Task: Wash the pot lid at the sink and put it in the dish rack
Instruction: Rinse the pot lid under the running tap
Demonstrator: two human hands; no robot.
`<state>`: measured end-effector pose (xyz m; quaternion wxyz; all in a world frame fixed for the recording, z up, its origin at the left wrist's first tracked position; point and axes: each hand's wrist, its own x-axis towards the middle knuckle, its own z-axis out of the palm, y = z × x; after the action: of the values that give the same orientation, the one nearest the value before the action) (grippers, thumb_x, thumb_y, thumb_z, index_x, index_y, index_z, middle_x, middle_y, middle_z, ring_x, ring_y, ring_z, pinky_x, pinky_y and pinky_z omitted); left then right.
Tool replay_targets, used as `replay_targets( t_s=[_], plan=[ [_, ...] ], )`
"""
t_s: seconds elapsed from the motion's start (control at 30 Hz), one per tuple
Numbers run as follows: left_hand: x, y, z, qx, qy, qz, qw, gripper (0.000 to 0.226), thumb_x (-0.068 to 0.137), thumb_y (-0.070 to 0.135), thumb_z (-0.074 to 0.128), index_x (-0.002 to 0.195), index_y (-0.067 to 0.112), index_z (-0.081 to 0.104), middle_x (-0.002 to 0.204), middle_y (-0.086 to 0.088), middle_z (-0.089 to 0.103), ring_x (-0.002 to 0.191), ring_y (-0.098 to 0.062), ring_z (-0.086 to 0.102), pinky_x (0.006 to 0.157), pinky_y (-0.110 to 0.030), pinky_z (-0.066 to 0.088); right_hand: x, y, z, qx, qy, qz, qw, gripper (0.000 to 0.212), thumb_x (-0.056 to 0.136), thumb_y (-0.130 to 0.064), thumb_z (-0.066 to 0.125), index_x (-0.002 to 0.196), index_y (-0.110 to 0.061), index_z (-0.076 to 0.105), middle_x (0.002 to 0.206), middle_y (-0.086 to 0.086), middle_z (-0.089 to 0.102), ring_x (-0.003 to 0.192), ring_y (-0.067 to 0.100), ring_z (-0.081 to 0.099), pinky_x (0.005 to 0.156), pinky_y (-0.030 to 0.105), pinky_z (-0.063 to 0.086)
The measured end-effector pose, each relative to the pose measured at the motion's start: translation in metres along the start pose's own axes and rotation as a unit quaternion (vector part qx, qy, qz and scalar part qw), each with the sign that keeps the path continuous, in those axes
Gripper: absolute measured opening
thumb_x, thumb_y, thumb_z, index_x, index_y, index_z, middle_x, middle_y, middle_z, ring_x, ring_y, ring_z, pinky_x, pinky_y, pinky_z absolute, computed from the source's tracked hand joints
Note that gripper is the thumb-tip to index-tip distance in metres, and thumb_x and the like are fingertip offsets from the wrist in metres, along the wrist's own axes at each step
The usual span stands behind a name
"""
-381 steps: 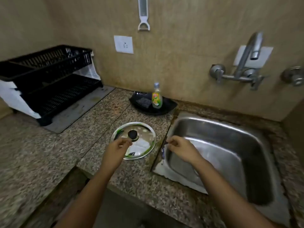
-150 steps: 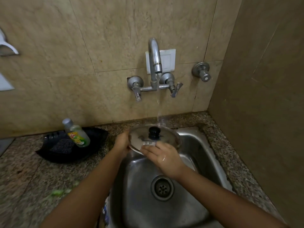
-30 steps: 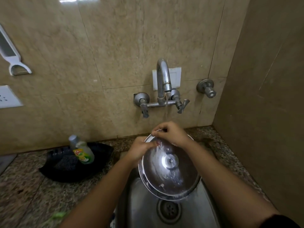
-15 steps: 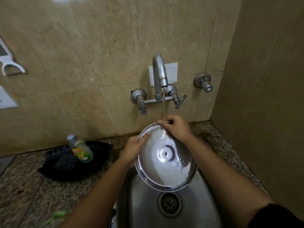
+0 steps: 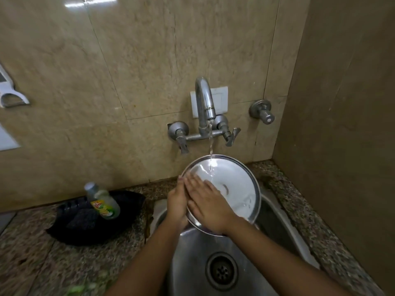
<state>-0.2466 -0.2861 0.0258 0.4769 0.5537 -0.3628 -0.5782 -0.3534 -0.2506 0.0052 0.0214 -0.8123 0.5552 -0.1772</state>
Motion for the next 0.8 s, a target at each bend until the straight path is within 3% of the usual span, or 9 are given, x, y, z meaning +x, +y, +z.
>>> replay_targets(
  t_s=[0.1, 0.17, 0.27, 0.37, 0.47, 0.57, 0.67, 0.8],
  plan=[
    [0.016, -0.004, -0.019, 0.010, 0.040, 0.015, 0.999, 0.046, 0.091, 0.050, 0.051, 0.073, 0.012, 0.071, 0.085, -0.016, 0.074, 0.078, -0.030, 0.069, 0.079, -0.043, 0.057, -0.040, 0.026, 0.000, -0.034, -0.040, -0.001, 0.999, 0.062, 0.099, -0.048, 0.023, 0.153, -0.024, 0.005, 0.161, -0.006, 0.002, 0.148, 0.011, -0.004, 0.120, 0.037, -0.001],
    [0.020, -0.009, -0.025, 0.022, 0.053, 0.022, 0.998, 0.050, 0.087, 0.055, 0.052, 0.074, 0.013, 0.074, 0.085, -0.014, 0.074, 0.082, -0.034, 0.070, 0.085, -0.052, 0.055, -0.048, 0.054, -0.004, -0.075, -0.030, 0.096, 0.992, 0.069, 0.095, -0.057, 0.018, 0.152, -0.023, -0.001, 0.161, -0.005, -0.005, 0.148, 0.014, -0.009, 0.121, 0.043, 0.002],
    [0.005, -0.006, -0.018, 0.028, 0.037, 0.010, 0.999, 0.050, 0.094, 0.047, 0.047, 0.095, 0.003, 0.071, 0.088, -0.015, 0.072, 0.078, -0.029, 0.068, 0.071, -0.036, 0.056, -0.019, 0.071, -0.013, -0.087, 0.005, 0.227, 0.970, 0.081, 0.090, -0.066, 0.010, 0.152, -0.016, -0.007, 0.161, 0.003, -0.008, 0.148, 0.019, -0.009, 0.120, 0.040, -0.003],
    [-0.005, -0.007, -0.001, 0.034, 0.009, -0.009, 0.999, 0.049, 0.096, 0.045, 0.044, 0.098, 0.004, 0.071, 0.089, -0.015, 0.073, 0.078, -0.027, 0.070, 0.066, -0.029, 0.054, 0.019, 0.043, -0.012, -0.031, 0.047, 0.162, 0.985, 0.078, 0.093, -0.060, 0.019, 0.152, -0.014, -0.004, 0.161, 0.003, -0.007, 0.148, 0.017, -0.009, 0.120, 0.041, -0.003],
    [-0.009, -0.001, 0.004, -0.004, -0.005, 0.000, 1.000, 0.045, 0.097, 0.043, 0.043, 0.096, 0.009, 0.072, 0.096, -0.015, 0.074, 0.083, -0.021, 0.072, 0.069, -0.026, 0.055, 0.014, 0.005, -0.004, -0.013, 0.002, 0.018, 1.000, 0.063, 0.098, -0.041, 0.023, 0.152, -0.017, 0.002, 0.161, -0.001, -0.004, 0.147, 0.012, -0.009, 0.121, 0.040, 0.004],
    [-0.003, 0.005, -0.008, -0.017, 0.034, 0.018, 0.999, 0.047, 0.096, 0.045, 0.045, 0.094, 0.005, 0.070, 0.087, -0.012, 0.073, 0.075, -0.021, 0.069, 0.062, -0.025, 0.055, -0.024, 0.012, -0.002, -0.049, -0.046, -0.058, 0.996, 0.063, 0.100, -0.049, 0.022, 0.152, -0.025, -0.002, 0.161, -0.006, -0.003, 0.147, 0.008, -0.009, 0.120, 0.035, -0.002],
    [0.004, 0.002, -0.019, -0.019, 0.062, 0.024, 0.998, 0.046, 0.093, 0.047, 0.049, 0.080, 0.008, 0.069, 0.086, -0.015, 0.073, 0.083, -0.034, 0.069, 0.079, -0.043, 0.057, -0.048, 0.049, -0.013, -0.074, -0.052, -0.012, 0.996, 0.068, 0.096, -0.060, 0.020, 0.152, -0.029, -0.003, 0.160, -0.009, -0.007, 0.147, 0.010, -0.011, 0.121, 0.039, -0.003],
    [-0.007, -0.001, -0.016, 0.003, 0.057, 0.010, 0.998, 0.046, 0.095, 0.045, 0.046, 0.084, 0.007, 0.069, 0.089, -0.015, 0.072, 0.085, -0.031, 0.067, 0.076, -0.037, 0.054, -0.024, 0.076, -0.024, -0.109, 0.008, 0.143, 0.984, 0.072, 0.094, -0.058, 0.015, 0.153, -0.020, -0.001, 0.162, -0.002, -0.003, 0.149, 0.016, -0.003, 0.119, 0.039, -0.003]
  ],
)
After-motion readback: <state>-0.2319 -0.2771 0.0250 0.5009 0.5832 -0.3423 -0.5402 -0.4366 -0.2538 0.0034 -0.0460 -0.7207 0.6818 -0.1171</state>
